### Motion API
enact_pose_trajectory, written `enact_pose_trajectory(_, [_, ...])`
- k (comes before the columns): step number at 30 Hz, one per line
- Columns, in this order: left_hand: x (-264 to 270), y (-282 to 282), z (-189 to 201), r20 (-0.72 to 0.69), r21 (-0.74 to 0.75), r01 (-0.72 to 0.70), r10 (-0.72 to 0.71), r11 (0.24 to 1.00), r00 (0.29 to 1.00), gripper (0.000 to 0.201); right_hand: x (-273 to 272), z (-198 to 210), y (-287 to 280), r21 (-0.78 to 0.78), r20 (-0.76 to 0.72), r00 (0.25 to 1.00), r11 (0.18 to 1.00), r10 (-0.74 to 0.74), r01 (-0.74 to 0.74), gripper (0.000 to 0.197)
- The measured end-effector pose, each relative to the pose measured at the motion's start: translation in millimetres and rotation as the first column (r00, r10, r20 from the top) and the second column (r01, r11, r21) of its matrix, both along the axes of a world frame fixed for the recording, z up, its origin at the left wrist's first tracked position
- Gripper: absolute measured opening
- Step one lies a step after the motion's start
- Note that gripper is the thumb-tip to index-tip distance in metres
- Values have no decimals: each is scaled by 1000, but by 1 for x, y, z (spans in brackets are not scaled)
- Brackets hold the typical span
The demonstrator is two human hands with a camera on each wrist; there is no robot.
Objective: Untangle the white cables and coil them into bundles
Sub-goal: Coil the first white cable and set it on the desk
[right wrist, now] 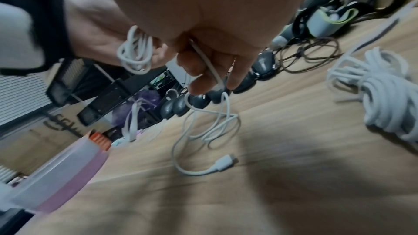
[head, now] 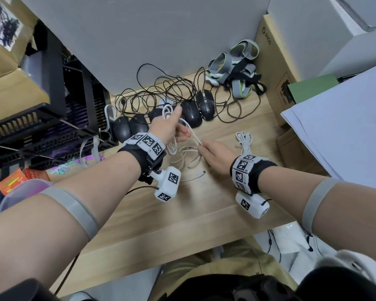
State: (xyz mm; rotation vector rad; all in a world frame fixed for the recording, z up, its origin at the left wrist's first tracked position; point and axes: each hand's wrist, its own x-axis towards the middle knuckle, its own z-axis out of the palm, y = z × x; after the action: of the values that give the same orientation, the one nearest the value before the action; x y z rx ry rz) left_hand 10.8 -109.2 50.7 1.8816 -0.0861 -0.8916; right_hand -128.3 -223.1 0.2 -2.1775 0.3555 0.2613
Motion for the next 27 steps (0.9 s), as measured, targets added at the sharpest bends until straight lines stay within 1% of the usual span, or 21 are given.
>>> enact_pose_trajectory(1, [1, 1, 1, 28, 45, 37, -38, 998, 999, 64, -1, 2, 4, 15, 25, 1000, 1000, -10, 10, 29])
enact_pose_trajectory(2, [0, 2, 3, 50, 101, 108, -113, 989, 992, 67, 0, 5, 8, 33, 53, 997, 998, -51, 49, 29])
enact_pose_trajectory(4, [-3, 3, 7, 63, 220, 264, -284, 939, 957, 72, 5, 10, 9, 64, 122, 979, 985, -166, 159, 30])
enact_pose_trajectory(5, [-5, 3, 8, 74, 273, 319, -351, 907, 933, 75, 8, 13, 9, 62, 140, 970, 979, -200, 193, 30])
enact_pose_trajectory(6, [-7, 3, 8, 87, 314, 344, -387, 885, 918, 77, 12, 17, 9, 38, 143, 969, 980, -199, 196, 29])
enact_pose_trajectory(8, [-10, 2, 8, 97, 348, 315, -368, 883, 925, 80, 18, 24, 10, -46, 112, 986, 990, -125, 131, 29])
enact_pose_trajectory(10, [-11, 0, 9, 76, 343, 300, -345, 890, 936, 76, 23, 30, 11, -98, 65, 996, 993, -56, 62, 31])
enact_pose_trajectory(12, [-13, -3, 13, 64, 353, 321, -365, 879, 929, 70, 26, 32, 12, -114, 27, 1000, 993, -13, 16, 35])
enact_pose_trajectory(14, [-15, -8, 15, 69, 371, 309, -357, 876, 931, 61, 28, 32, 16, -98, 4, 1000, 995, 15, -15, 31])
enact_pose_trajectory(16, [-16, -14, 16, 77, 363, 252, -299, 897, 951, 48, 29, 32, 21, -13, 24, 1000, 1000, -6, 7, 20])
enact_pose_trajectory(18, [-17, -17, 16, 114, 338, 151, -200, 929, 973, 41, 27, 30, 27, 173, 26, 996, 982, -80, 75, 10])
enact_pose_trajectory(20, [-16, -17, 16, 151, 275, 21, -65, 961, 986, 38, 21, 24, 31, 362, -39, 991, 922, -130, 135, 13])
enact_pose_trajectory(21, [-14, -16, 17, 143, 230, -53, 20, 972, 989, 37, 15, 20, 34, 414, -74, 990, 900, -118, 138, 16])
enact_pose_trajectory(22, [-11, -15, 17, 110, 168, -134, 117, 977, 987, 37, 9, 18, 38, 424, -103, 991, 898, -80, 117, 18])
enact_pose_trajectory(23, [-9, -16, 17, 49, 94, -220, 216, 971, 975, 38, 3, 15, 40, 396, -115, 993, 916, -14, 59, 21])
enact_pose_trajectory(24, [-6, -16, 17, -30, 23, -298, 299, 954, 954, 39, -2, 14, 43, 329, -123, 989, 944, 80, -35, 25])
enact_pose_trajectory(25, [-3, -16, 18, -122, -31, -360, 354, 932, 927, 41, -7, 11, 46, 249, -127, 978, 960, 167, -132, 30])
enact_pose_trajectory(26, [-1, -16, 20, -204, -55, -398, 380, 916, 902, 44, -10, 9, 48, 182, -131, 966, 963, 224, -199, 35])
enact_pose_trajectory(27, [0, -15, 21, -270, -56, -406, 378, 912, 886, 47, -12, 4, 48, 144, -131, 959, 962, 249, -230, 39])
